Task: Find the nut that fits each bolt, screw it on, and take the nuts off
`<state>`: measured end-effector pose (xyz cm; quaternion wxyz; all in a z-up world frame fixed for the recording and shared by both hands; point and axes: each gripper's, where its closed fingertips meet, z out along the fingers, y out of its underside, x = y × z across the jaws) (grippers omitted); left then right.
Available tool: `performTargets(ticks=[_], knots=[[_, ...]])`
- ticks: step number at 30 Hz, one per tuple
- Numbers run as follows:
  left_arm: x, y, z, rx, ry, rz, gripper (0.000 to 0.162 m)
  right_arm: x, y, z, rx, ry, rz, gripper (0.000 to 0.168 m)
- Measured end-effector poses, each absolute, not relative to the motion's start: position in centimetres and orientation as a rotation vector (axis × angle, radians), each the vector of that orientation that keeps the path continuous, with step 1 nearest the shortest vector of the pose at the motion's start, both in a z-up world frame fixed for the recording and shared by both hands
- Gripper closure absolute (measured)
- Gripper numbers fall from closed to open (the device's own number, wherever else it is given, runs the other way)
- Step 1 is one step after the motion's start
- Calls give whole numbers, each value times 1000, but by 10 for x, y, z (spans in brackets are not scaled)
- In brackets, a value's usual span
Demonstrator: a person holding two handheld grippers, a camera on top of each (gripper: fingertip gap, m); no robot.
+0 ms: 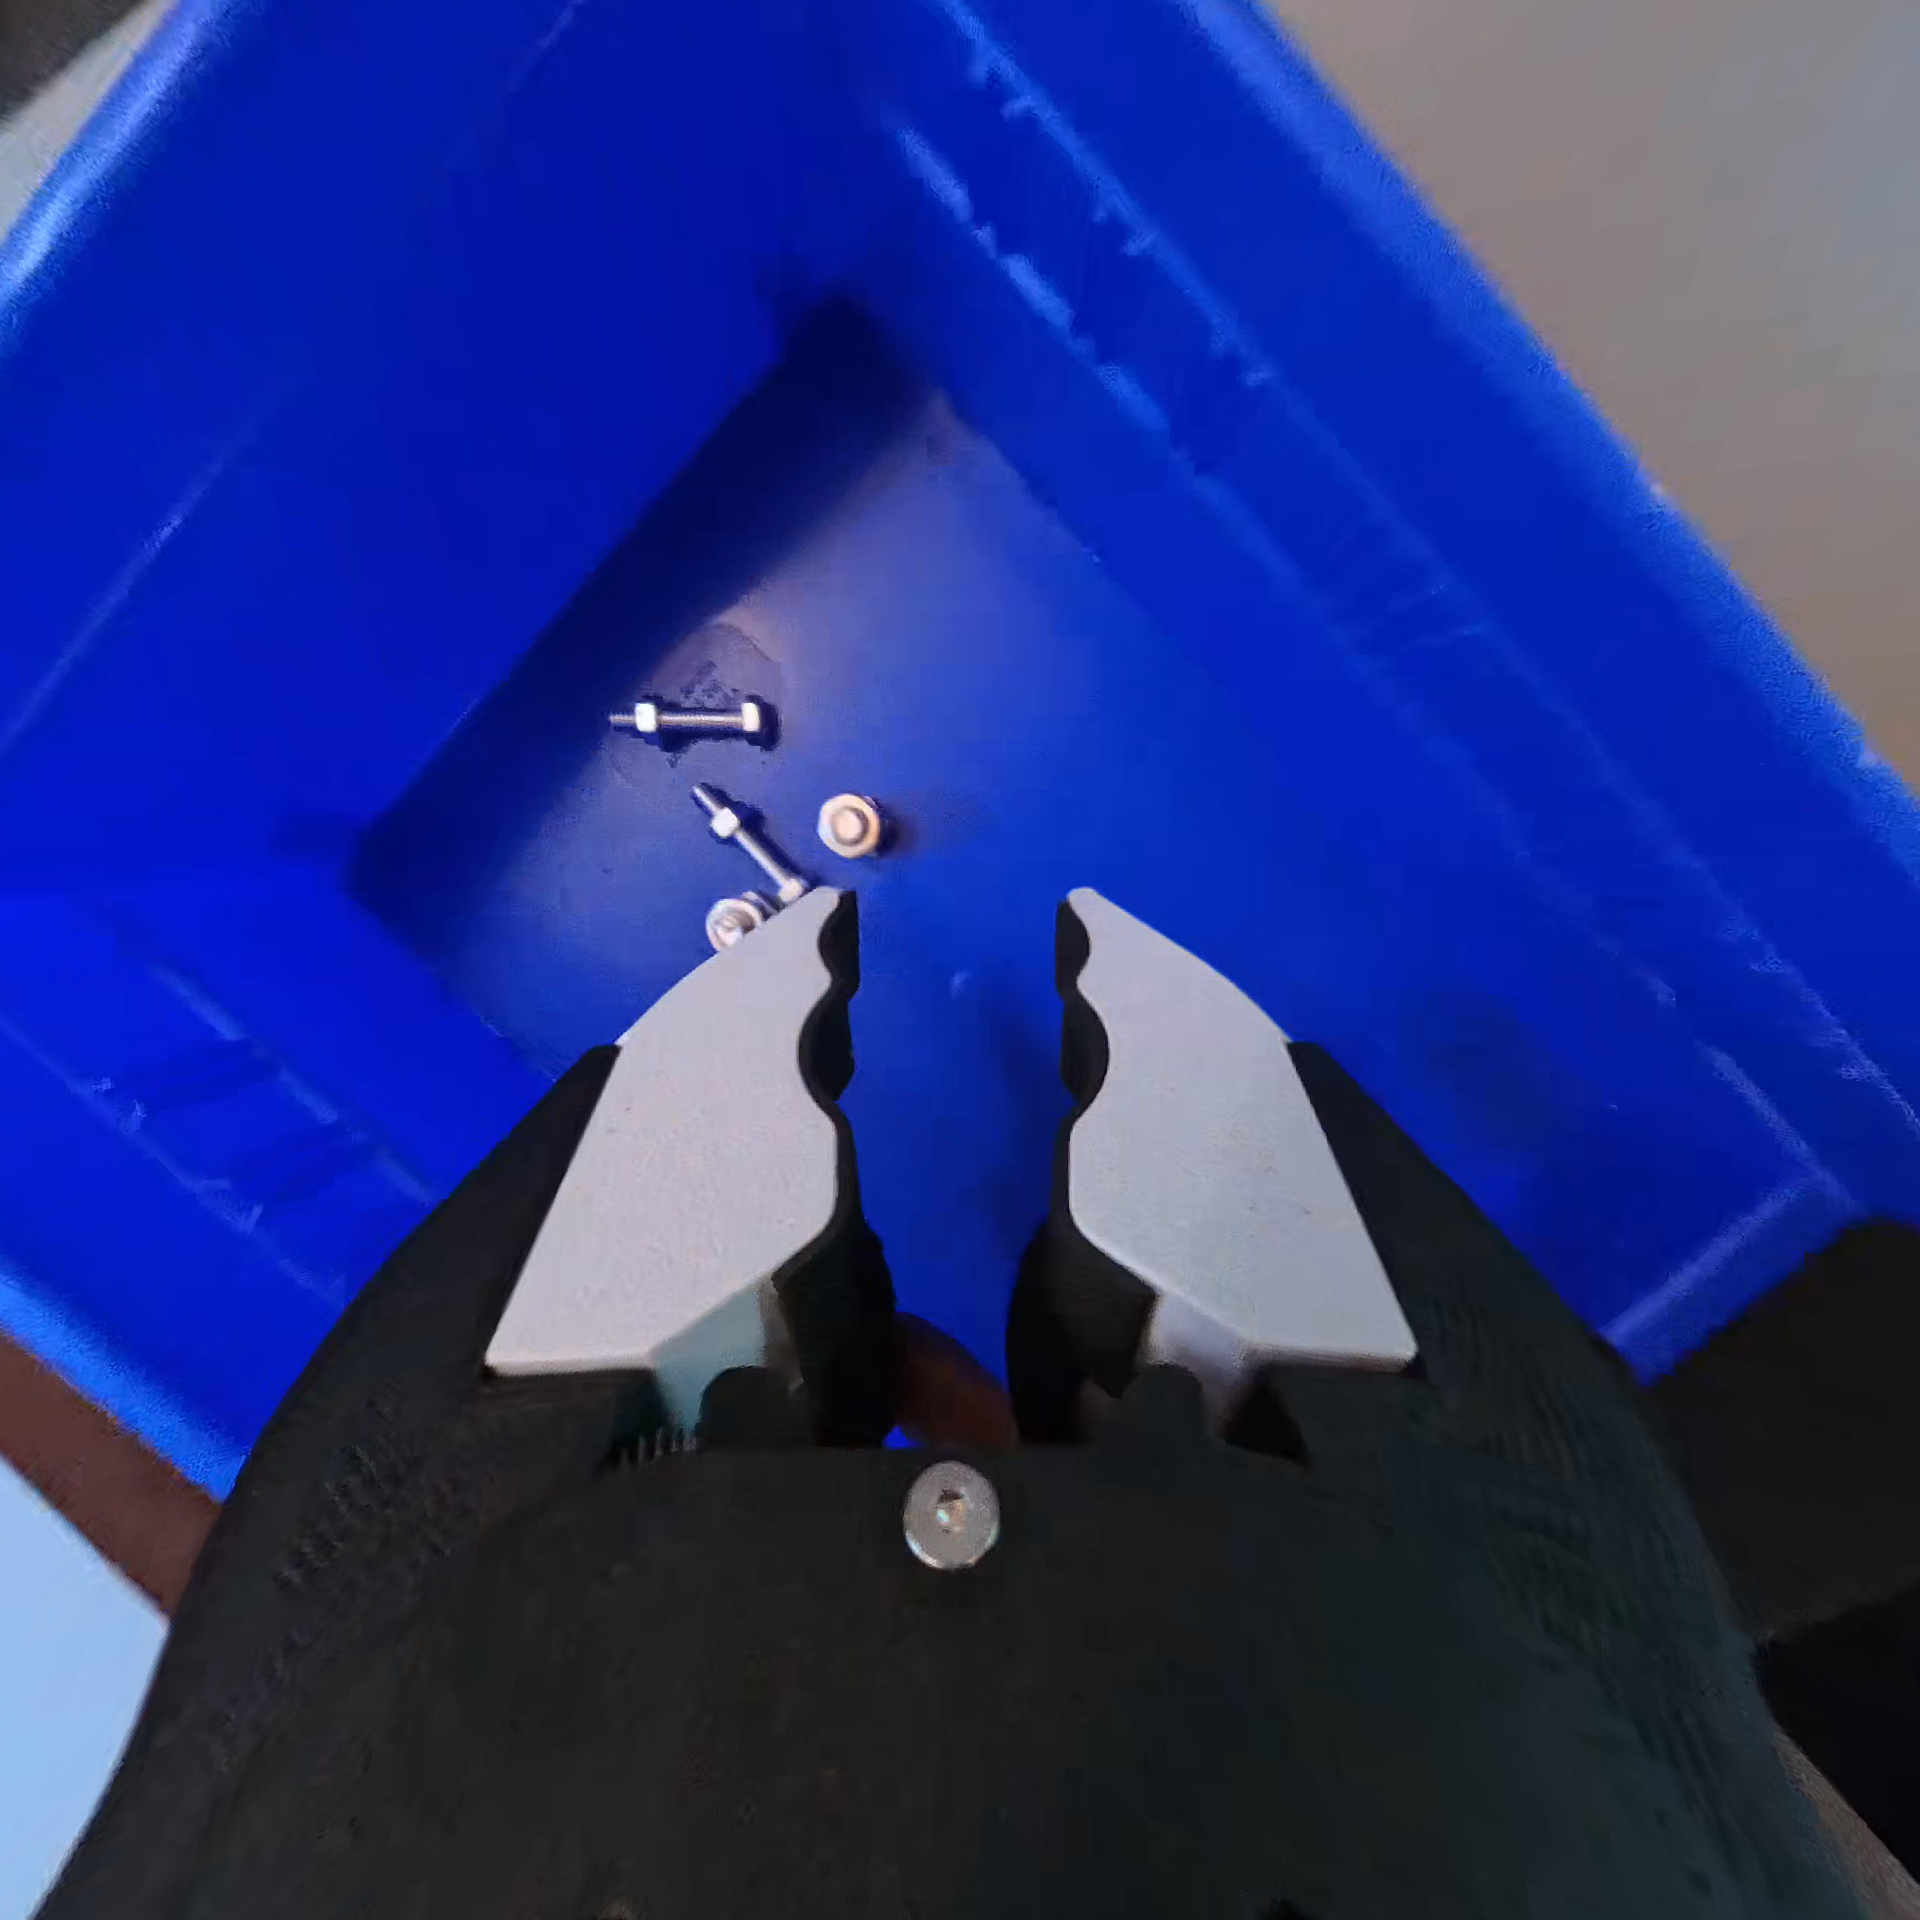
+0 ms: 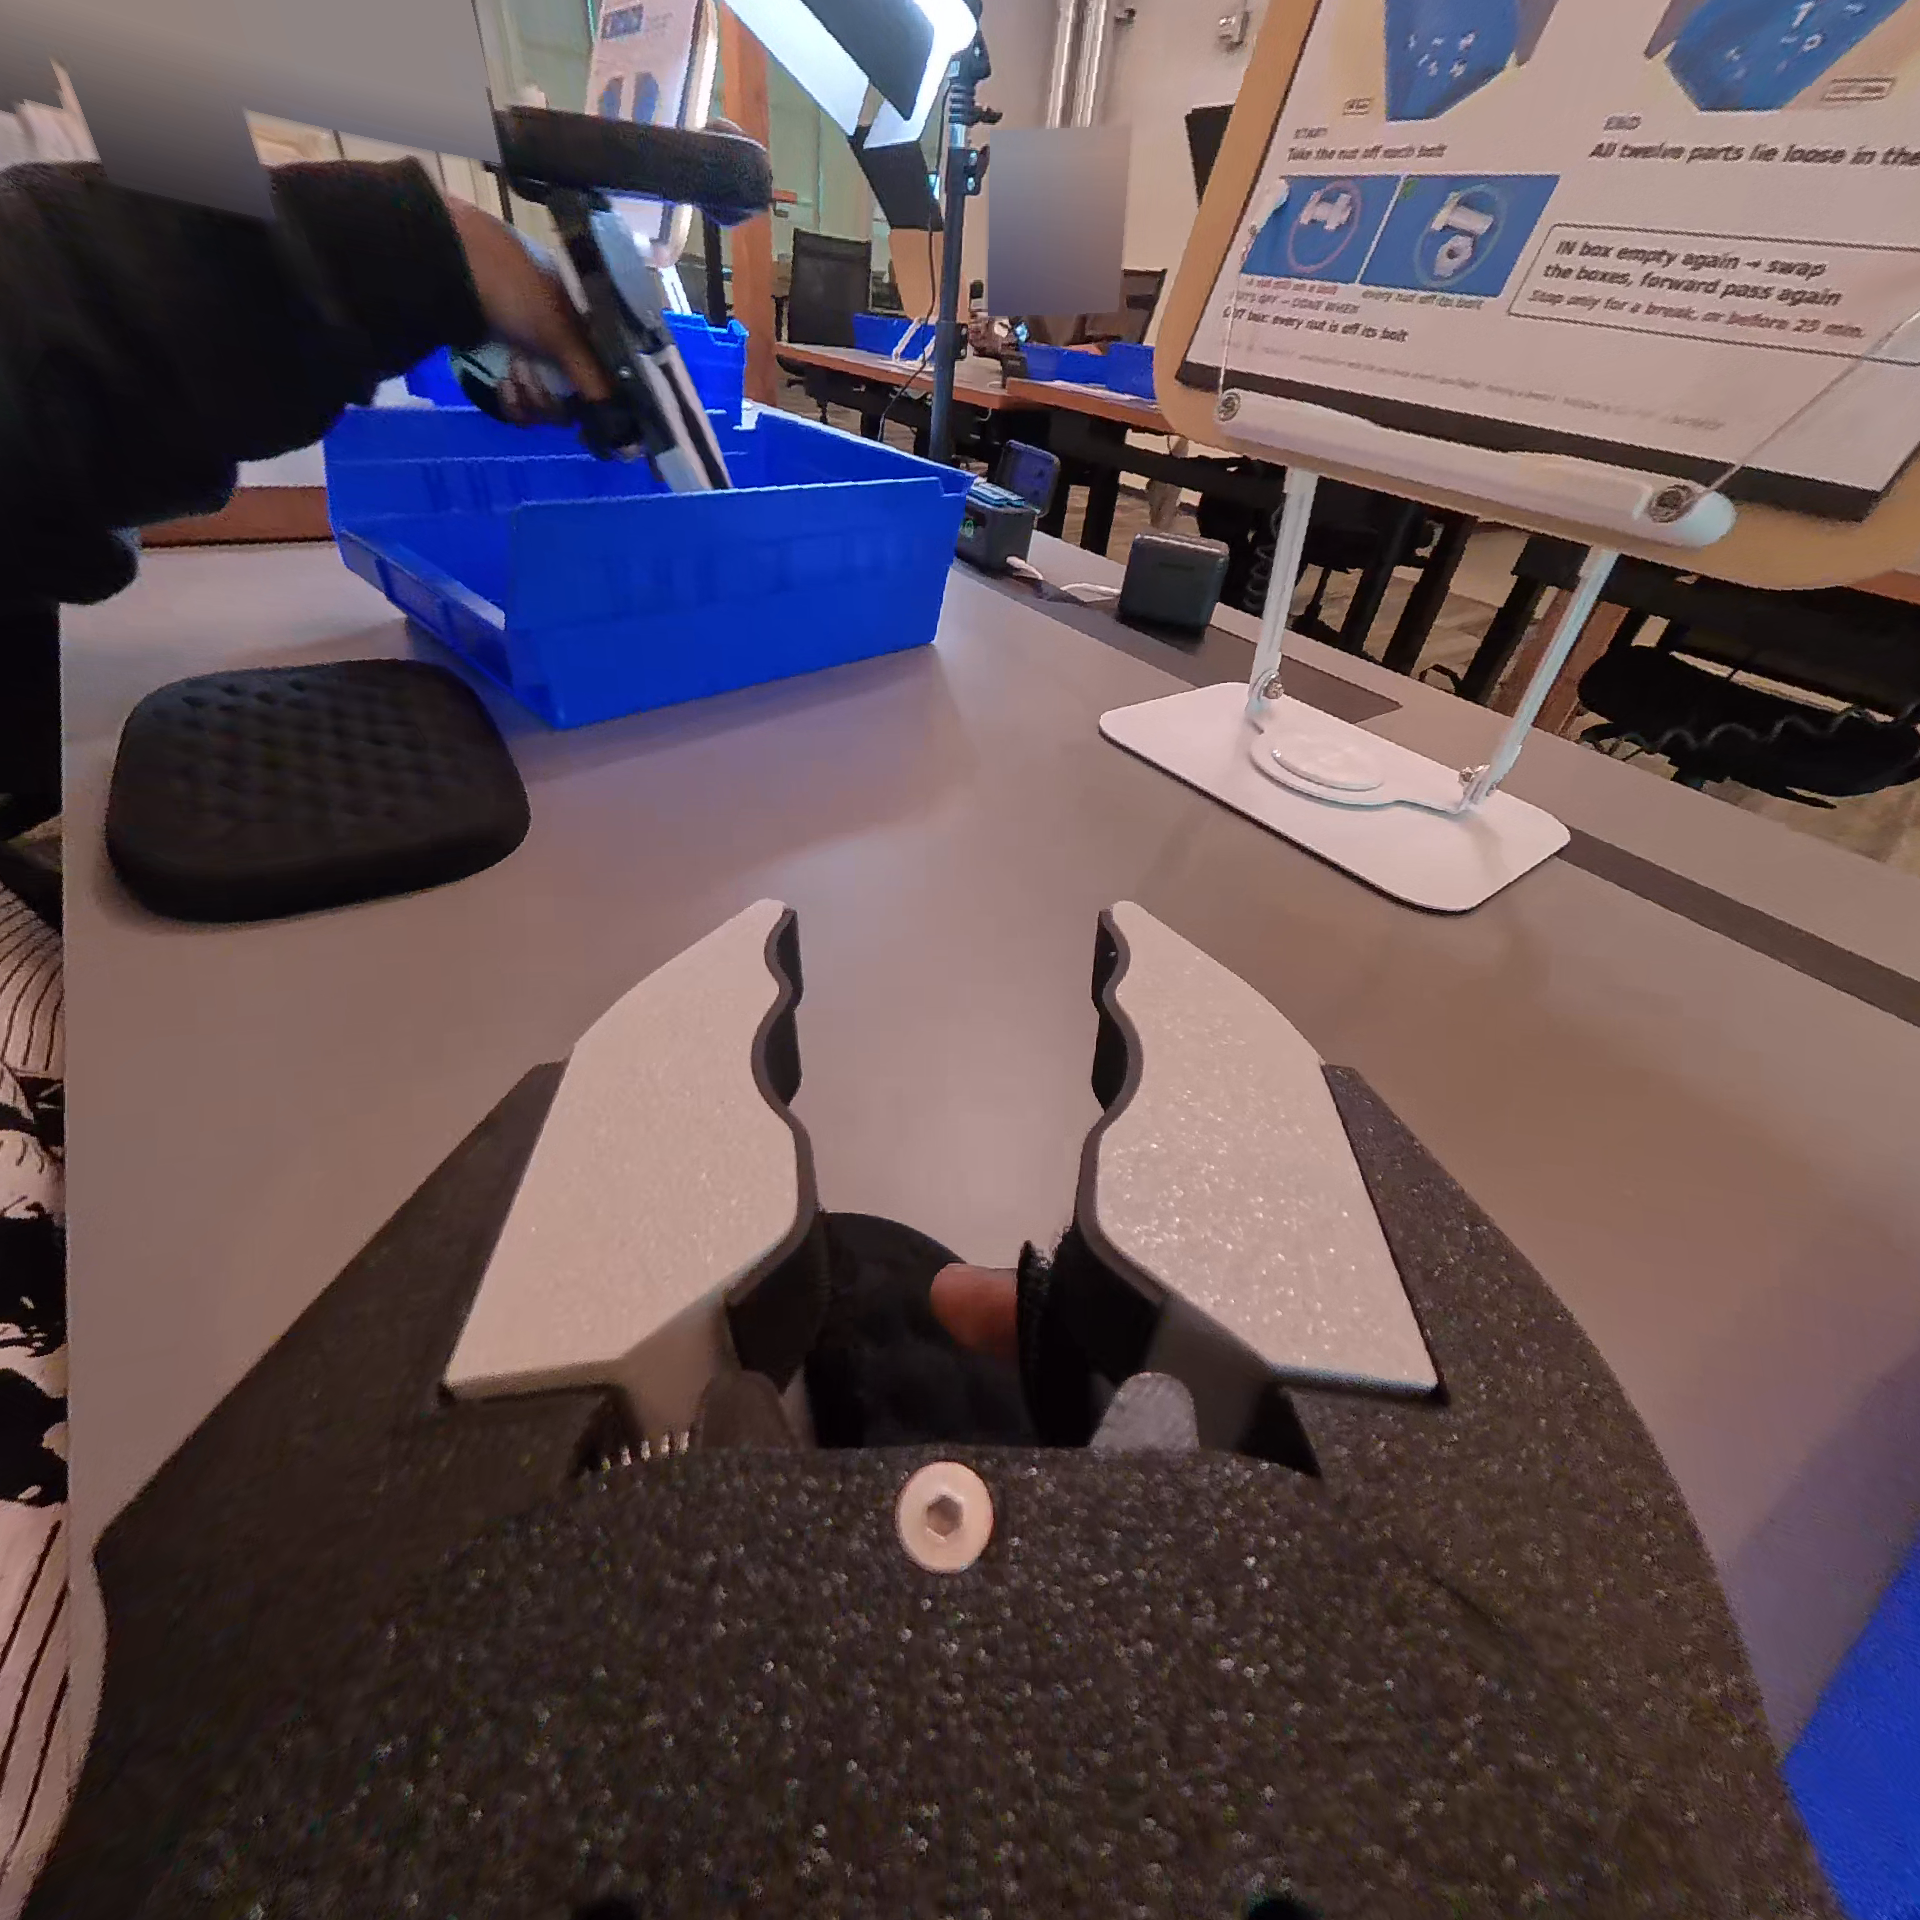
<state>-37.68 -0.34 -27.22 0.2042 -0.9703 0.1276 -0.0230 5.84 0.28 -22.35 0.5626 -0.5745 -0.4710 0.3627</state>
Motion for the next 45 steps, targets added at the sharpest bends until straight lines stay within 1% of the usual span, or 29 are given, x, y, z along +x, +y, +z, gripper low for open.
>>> performTargets(ticks=[5,10,14,15,18,21,27,31,34,39,45], knots=[[-390,14,-300,-2765,320,-85,131,61,4,-221,-1349,-1087,881,114],[-397,15,-311,-2782,326,-24,134,64,7,-218,-1355,-1050,912,114],[-398,16,-319,-2780,317,-28,139,63,6,-219,-1357,-1060,900,114],[-398,16,-320,-2774,318,-33,144,62,6,-220,-1358,-1064,896,114],[-398,16,-315,-2743,320,-46,146,61,6,-222,-1365,-1075,889,114],[-382,15,-292,-2658,374,-103,147,60,6,-224,-1370,-1089,886,114],[-293,4,-216,-2362,678,-284,147,58,3,-226,-1364,-1115,878,116],[-213,-16,-189,-2193,974,-350,147,56,0,-227,-1350,-1142,875,117],[-162,-26,-187,-2104,1126,-342,147,55,-3,-227,-1339,-1166,868,120],[-85,-39,-202,-1958,1312,-382,147,49,-12,-228,-1317,-1228,875,122],[-30,-53,-208,-1808,1446,-481,147,29,-41,-211,-1275,-1278,1110,129]])
